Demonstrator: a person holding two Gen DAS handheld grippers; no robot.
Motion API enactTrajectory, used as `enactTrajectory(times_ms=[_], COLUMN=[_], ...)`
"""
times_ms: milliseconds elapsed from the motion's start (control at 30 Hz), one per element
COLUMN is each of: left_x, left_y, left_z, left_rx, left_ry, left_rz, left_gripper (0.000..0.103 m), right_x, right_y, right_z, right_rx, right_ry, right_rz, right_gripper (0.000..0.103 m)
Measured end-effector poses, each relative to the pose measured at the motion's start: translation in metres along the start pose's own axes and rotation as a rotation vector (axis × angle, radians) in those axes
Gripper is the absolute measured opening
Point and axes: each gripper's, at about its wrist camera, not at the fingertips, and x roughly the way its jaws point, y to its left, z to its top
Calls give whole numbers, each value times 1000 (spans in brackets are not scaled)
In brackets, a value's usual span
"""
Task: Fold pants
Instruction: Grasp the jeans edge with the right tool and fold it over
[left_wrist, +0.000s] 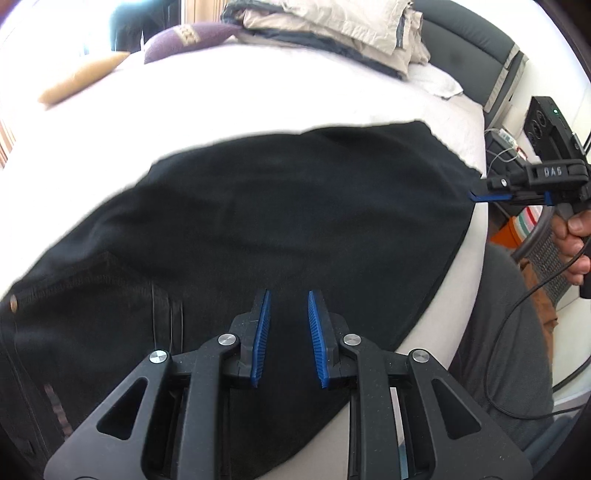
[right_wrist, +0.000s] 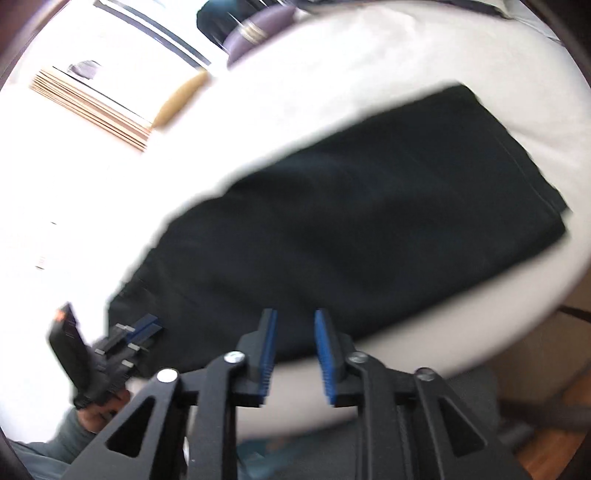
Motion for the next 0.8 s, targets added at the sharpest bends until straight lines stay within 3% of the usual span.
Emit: enactTrajectory(times_ms=[100, 167, 200, 233, 267, 300, 367, 500, 600, 700, 733, 767, 800], left_x=[18, 45, 58, 61, 59, 57, 54, 46, 40, 19, 9, 1, -1], left_y=[-2, -1, 1, 0, -3, -5, -7, -4, 6, 7, 11, 15, 16], left_z=[24, 30, 28, 23, 19, 15, 5, -15, -24, -25, -20, -10, 3], left_rx=[-11, -44, -58, -58, -50, -44, -49, -87, -122, -106, -105, -113, -116], left_ry=[-22, 47, 89, 87, 69, 69, 63, 38, 36, 25, -8, -43, -66], left_rz=[-30, -56, -66, -62, -58, -65, -80, -117, -154, -103, -106, -115, -125], left_gripper=[20, 20, 20, 20, 20, 20, 20, 20, 20, 20, 20, 20, 20], right_x=[30, 61, 76, 89, 93, 96, 90, 48, 8, -29, -43, -51, -58], right_y=[3, -9, -16, -24, -37, -50, -74, -128, -170, -178, -181, -172, -170], right_z=[25, 39, 42, 43, 44, 43, 44, 52, 60, 68, 70, 72, 74], right_rx=[53, 140, 167, 176, 191, 219, 292, 409, 477, 515, 497, 467, 427], right_ry=[-35, -6, 10, 24, 27, 19, -46, -238, -348, -418, -436, -458, -462], right_rz=[193, 277, 278, 233, 221, 234, 282, 166, 27, -130, -178, -155, -62], right_gripper=[42, 42, 42, 35, 8, 0, 0, 0, 0, 1, 12, 12, 13])
